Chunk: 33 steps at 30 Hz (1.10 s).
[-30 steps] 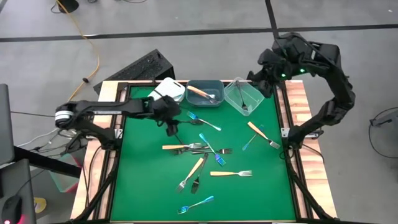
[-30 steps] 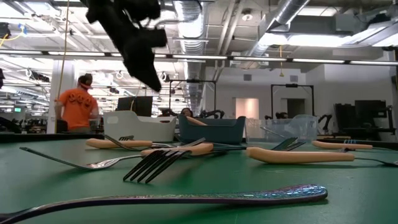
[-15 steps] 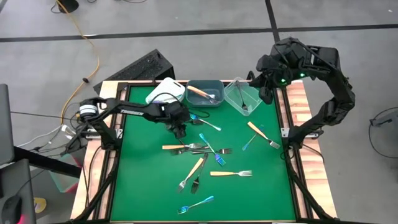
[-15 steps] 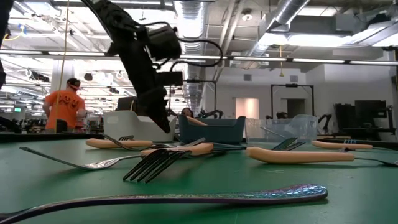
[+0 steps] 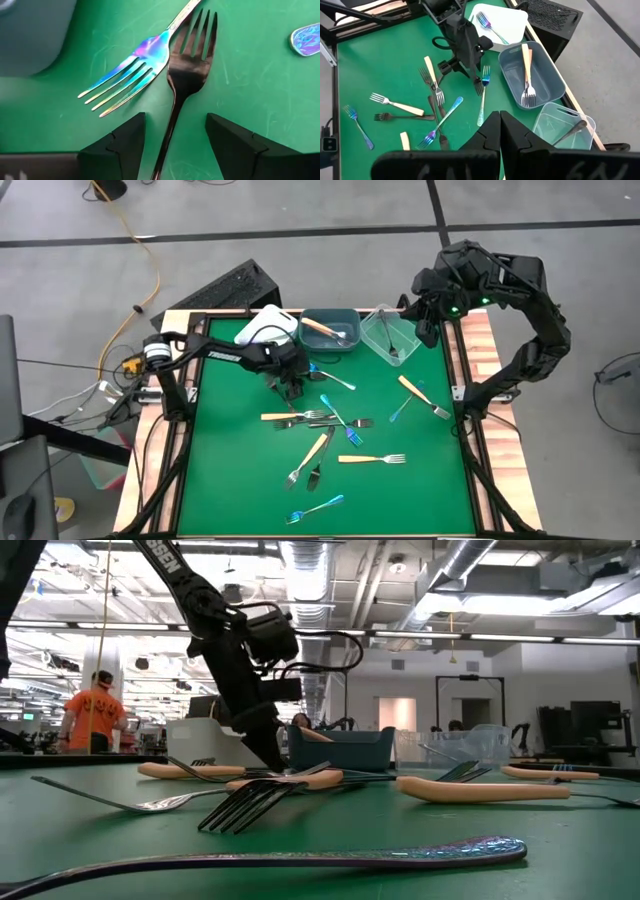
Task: Sort silverware by color (type)
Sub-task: Put the black fork into the transparent bin
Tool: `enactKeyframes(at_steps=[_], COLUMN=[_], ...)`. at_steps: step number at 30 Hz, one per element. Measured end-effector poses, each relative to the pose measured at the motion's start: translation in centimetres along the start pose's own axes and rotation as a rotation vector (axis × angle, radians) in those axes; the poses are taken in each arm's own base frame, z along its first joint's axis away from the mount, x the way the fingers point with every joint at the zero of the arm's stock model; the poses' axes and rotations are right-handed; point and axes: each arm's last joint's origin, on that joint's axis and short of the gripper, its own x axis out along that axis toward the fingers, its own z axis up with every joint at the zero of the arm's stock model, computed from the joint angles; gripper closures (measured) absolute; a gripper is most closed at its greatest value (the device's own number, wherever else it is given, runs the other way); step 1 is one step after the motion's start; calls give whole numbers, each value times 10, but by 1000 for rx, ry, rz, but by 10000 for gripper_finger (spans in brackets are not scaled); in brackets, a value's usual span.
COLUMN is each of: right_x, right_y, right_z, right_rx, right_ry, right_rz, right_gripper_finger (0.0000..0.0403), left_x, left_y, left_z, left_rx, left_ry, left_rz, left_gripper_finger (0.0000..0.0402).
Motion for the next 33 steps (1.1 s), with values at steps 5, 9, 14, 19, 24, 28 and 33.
enactKeyframes(at_steps=[5,9,14,19,24,28,33], right_x=[0,0,0,0,0,0,-1], right_y=[0,0,0,0,0,0,0], right_z=[0,0,0,0,0,0,0], right_rx=[14,14,14,12,8,-3,-10], right_ry=[0,0,0,0,0,0,-2], right_rz=[0,0,0,0,0,0,0], right_gripper_finger=[385,385,385,385,385,385,385], left_x=[9,10,10,7,2,-4,-26], left_y=[2,-2,-4,-11,-18,-21,-23], left_z=[-4,-5,-5,0,13,30,57], left_rx=[-20,-30,-107,-128,-130,-140,-132], left_ry=[34,44,45,52,51,41,-69], left_rz=[-40,-18,-5,-16,-12,-63,-90], left_gripper_finger=[267,342,394,399,400,401,401])
